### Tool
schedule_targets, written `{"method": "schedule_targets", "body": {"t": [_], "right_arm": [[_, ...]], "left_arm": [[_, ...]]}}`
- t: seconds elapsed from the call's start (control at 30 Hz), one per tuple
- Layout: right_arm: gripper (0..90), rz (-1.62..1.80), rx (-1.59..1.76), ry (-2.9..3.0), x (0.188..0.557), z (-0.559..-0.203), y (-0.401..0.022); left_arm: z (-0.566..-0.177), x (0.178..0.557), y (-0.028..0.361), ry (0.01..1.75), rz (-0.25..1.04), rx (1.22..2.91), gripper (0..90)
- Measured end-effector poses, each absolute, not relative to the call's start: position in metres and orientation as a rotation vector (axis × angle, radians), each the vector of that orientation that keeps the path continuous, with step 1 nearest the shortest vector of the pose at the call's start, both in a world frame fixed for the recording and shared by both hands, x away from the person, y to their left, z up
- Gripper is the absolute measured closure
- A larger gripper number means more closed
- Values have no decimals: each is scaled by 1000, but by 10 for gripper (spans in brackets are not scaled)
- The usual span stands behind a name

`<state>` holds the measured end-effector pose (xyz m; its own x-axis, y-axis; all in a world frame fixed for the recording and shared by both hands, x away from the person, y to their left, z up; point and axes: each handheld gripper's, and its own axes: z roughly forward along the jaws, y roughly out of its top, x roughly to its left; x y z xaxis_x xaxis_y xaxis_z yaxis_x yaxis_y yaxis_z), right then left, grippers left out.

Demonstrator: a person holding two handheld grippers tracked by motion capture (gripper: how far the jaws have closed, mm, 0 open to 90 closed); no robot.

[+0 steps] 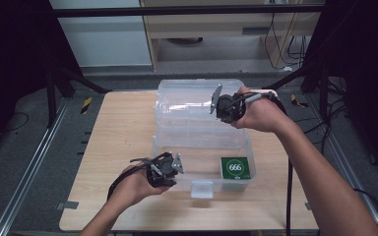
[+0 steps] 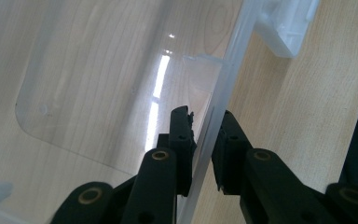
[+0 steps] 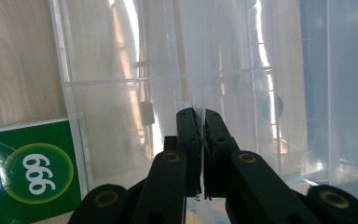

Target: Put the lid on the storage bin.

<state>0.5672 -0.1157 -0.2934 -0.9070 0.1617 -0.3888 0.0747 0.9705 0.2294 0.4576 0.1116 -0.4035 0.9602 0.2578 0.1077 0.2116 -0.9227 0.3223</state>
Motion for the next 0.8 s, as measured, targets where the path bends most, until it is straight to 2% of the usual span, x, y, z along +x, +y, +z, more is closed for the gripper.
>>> {"method": "schedule_targets", "body": {"t": [0.17, 0.2, 0.43, 0.47, 0.5, 0.53, 0.8], "right_arm": [[875, 306, 158, 2699, 563, -293, -117], [875, 313, 157, 2695, 562, -293, -117], [875, 338, 155, 2688, 548, -291, -121], [875, 345, 153, 2686, 546, -291, -121], [876, 348, 156, 2683, 544, -291, -121], [876, 351, 151, 2682, 542, -291, -121], [875, 401, 145, 2655, 527, -293, -125]], "left_arm": [[-404, 457, 112, 363, 215, 2791, 783], [-406, 453, 111, 449, 197, 2767, 783], [-407, 450, 112, 476, 205, 2755, 770], [-407, 450, 111, 476, 206, 2755, 768], [-406, 454, 111, 399, 228, 2774, 768], [-407, 452, 111, 437, 217, 2765, 767], [-407, 454, 111, 397, 246, 2780, 761]]}}
